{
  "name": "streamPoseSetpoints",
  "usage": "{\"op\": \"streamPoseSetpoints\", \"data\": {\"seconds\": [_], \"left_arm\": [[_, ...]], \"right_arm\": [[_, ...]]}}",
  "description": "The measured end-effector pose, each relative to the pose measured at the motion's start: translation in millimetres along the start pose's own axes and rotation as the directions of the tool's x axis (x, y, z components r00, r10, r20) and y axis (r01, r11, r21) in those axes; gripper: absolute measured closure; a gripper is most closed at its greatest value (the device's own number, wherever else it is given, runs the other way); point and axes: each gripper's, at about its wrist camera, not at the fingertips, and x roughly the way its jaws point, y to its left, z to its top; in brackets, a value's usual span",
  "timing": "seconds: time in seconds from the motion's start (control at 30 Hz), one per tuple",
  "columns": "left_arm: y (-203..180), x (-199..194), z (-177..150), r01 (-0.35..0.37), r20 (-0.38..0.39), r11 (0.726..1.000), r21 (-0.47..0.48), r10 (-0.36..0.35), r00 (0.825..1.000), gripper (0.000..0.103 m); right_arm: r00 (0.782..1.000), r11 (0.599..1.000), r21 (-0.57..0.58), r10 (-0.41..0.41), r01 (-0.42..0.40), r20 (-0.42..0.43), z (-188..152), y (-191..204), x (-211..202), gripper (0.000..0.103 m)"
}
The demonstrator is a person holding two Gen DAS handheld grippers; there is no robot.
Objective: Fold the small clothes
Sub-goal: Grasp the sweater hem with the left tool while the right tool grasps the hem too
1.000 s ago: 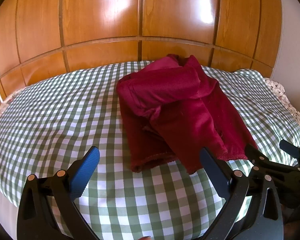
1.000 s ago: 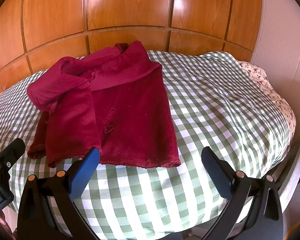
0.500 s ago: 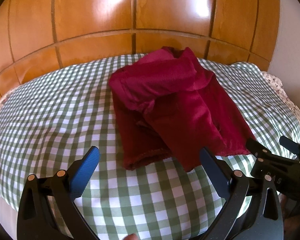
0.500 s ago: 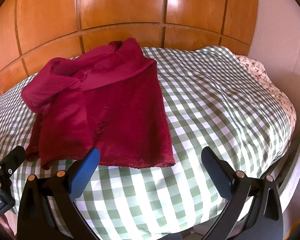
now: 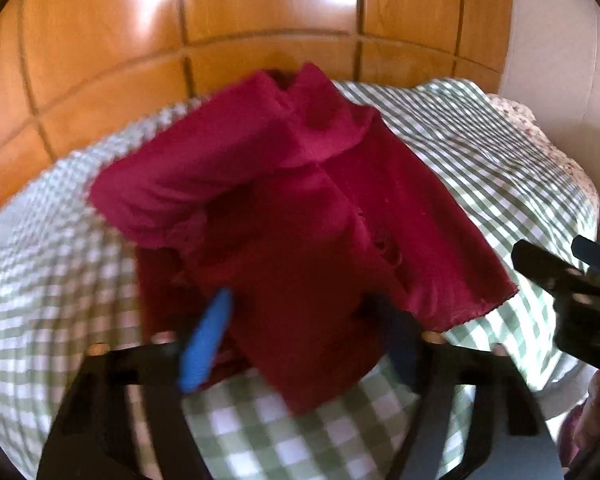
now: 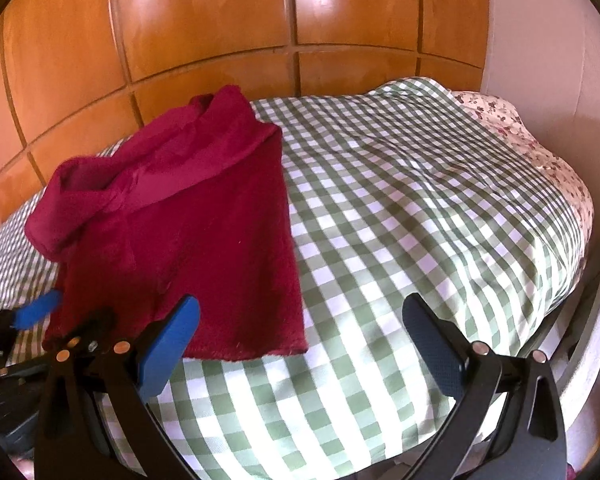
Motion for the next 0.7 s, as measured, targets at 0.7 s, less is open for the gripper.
{"op": "streamPoseSetpoints", "data": {"seconds": [0.7], "left_arm": [[355.4, -118.6, 60.3, -0.258, 0.153, 0.74, -0.621, 0.437, 0.887, 0.103]], "right_arm": [[0.768, 0.806, 0.237, 0.59, -0.543, -0.247, 90.3, 83.8, 110.8, 0.031]]}}
